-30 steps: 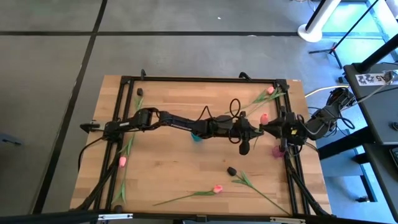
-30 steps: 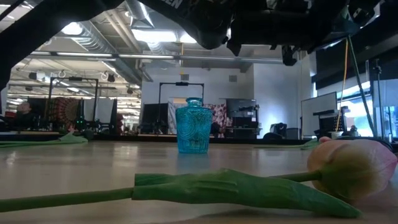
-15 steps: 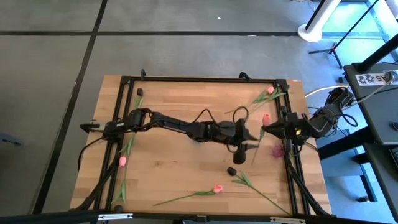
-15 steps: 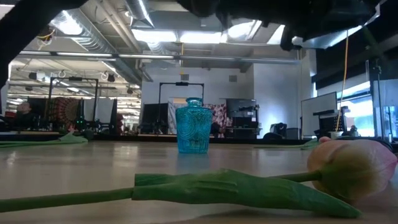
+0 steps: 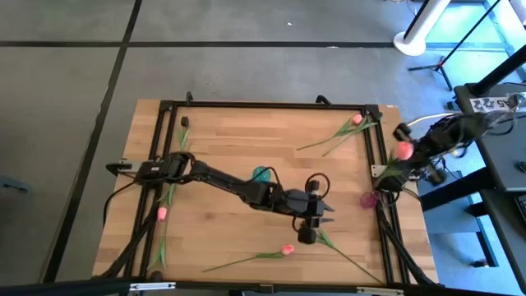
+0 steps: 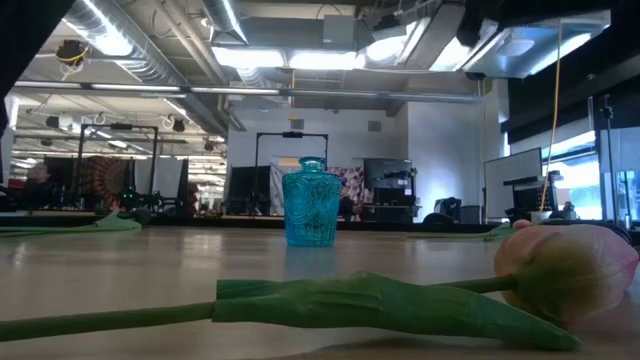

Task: Sort flowers into vase by color
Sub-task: Put the pink tulip into the purple vase

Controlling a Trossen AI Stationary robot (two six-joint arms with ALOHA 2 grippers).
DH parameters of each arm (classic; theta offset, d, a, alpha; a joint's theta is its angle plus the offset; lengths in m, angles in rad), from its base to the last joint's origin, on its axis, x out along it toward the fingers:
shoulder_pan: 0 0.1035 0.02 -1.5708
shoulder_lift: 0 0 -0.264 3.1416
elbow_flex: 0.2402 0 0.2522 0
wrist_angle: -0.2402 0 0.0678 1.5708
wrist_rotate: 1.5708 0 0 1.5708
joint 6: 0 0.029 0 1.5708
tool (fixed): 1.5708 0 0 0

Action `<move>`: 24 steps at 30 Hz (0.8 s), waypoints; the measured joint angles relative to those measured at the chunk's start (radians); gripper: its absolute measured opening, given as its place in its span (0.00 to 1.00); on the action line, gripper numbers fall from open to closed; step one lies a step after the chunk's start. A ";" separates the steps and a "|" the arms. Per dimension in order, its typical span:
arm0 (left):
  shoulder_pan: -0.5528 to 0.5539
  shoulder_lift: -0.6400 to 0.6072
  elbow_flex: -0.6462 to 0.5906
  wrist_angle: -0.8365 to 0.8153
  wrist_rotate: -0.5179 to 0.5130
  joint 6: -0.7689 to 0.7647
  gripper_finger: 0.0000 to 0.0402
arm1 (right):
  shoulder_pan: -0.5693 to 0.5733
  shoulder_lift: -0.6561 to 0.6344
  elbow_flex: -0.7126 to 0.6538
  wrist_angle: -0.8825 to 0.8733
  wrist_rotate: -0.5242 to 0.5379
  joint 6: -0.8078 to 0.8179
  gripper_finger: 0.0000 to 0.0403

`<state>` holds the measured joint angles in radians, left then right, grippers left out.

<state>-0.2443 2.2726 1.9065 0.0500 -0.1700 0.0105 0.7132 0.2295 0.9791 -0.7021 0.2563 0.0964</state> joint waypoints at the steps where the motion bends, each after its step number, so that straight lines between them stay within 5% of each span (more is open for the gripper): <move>1: -0.007 0.000 0.000 0.000 -0.008 0.000 0.31 | 0.000 -0.001 0.033 -0.043 -0.016 0.000 0.01; 9: -0.050 0.000 0.000 -0.007 -0.074 0.002 0.31 | 0.000 -0.021 0.087 -0.253 -0.118 0.000 0.01; 24: -0.056 0.000 0.000 -0.015 -0.218 -0.037 0.31 | 0.000 -0.063 0.065 -0.367 -0.110 0.080 0.03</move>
<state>-0.3004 2.2730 1.9068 0.0345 -0.3879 -0.0268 0.7129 0.1667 1.0438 -1.0690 0.1467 0.1766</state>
